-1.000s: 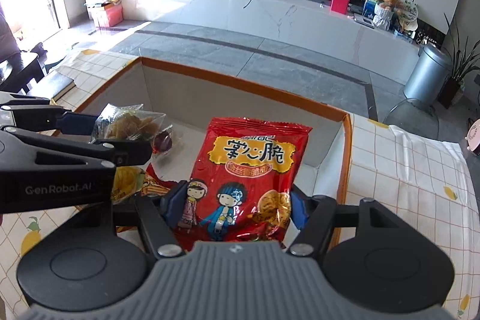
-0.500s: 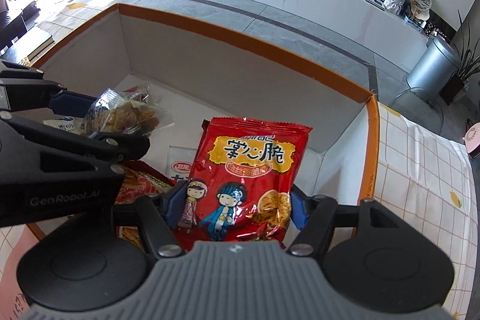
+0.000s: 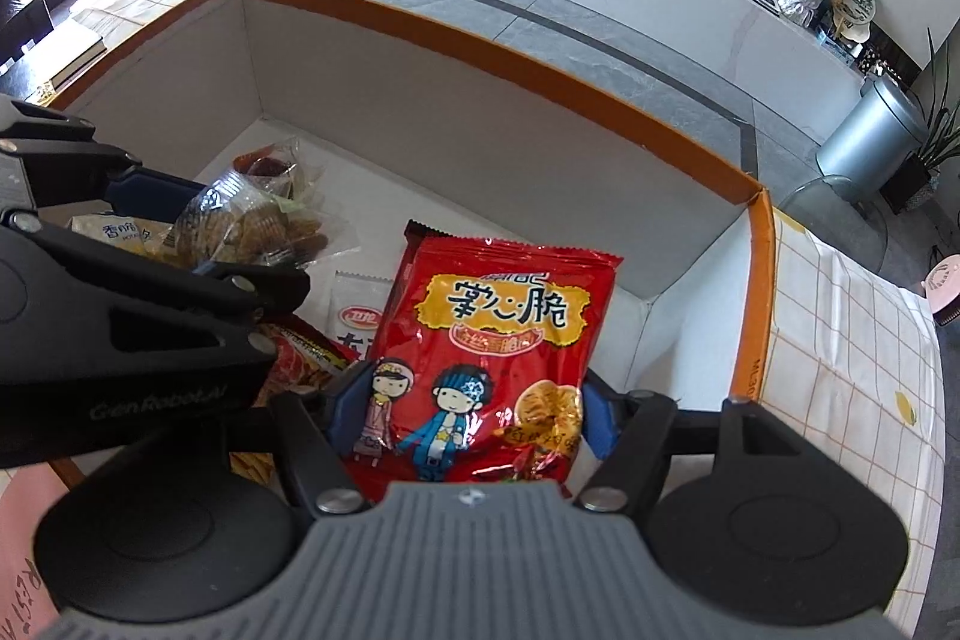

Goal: Organize snacks
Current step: 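Lower both packets into the box and open both grippers, then withdraw both open grippers from the box back toward the mat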

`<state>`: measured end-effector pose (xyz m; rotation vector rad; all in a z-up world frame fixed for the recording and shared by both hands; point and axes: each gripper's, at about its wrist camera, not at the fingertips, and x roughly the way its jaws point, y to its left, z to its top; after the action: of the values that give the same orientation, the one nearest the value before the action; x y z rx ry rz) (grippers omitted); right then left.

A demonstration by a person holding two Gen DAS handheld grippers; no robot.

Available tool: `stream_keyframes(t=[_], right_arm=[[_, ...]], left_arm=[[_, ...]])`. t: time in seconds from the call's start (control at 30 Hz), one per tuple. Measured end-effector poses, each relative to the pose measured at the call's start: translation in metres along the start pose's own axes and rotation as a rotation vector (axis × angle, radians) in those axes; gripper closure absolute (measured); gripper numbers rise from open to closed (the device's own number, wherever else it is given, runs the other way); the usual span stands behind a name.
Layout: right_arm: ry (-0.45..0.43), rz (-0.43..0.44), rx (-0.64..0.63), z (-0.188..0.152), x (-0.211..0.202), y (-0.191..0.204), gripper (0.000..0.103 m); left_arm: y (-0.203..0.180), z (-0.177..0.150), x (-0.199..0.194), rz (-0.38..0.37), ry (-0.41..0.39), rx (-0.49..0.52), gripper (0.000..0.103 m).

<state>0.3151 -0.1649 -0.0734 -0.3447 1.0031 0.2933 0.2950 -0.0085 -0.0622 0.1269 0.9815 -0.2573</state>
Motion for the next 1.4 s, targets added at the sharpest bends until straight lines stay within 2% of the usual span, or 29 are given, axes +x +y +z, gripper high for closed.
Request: stream_keyframes(t=[0.23, 0.3, 0.47, 0.67, 0.83, 1.03, 1.23, 1.4], right_arm=[[0.013, -0.007, -0.011, 0.003, 0.0, 0.002, 0.034], [0.014, -0.015, -0.011, 0.003, -0.002, 0.002, 0.029], [0.006, -0.025, -0.016, 0.006, -0.011, 0.0, 0.018], [-0.033, -0.023, 0.004, -0.001, -0.037, 0.001, 0.015], [-0.119, -0.04, 0.031, -0.015, -0.072, 0.007, 0.015], [-0.231, -0.042, 0.086, -0.039, -0.112, 0.012, 0.015], [-0.378, -0.074, 0.113, -0.076, -0.149, 0.02, 0.015], [-0.459, -0.08, 0.131, -0.116, -0.169, 0.032, 0.015]], left_arm=[[0.001, 0.0, -0.002, 0.016, -0.005, 0.002, 0.034], [0.001, -0.001, -0.005, 0.018, -0.011, 0.002, 0.029], [0.0, 0.0, -0.018, 0.03, -0.067, 0.006, 0.02], [-0.001, -0.001, -0.046, 0.039, -0.146, -0.006, 0.019], [-0.003, -0.012, -0.075, 0.056, -0.23, -0.016, 0.019], [-0.004, -0.03, -0.104, 0.013, -0.277, -0.043, 0.019], [-0.009, -0.051, -0.133, 0.006, -0.336, -0.043, 0.018], [-0.017, -0.074, -0.149, 0.016, -0.378, -0.032, 0.016]])
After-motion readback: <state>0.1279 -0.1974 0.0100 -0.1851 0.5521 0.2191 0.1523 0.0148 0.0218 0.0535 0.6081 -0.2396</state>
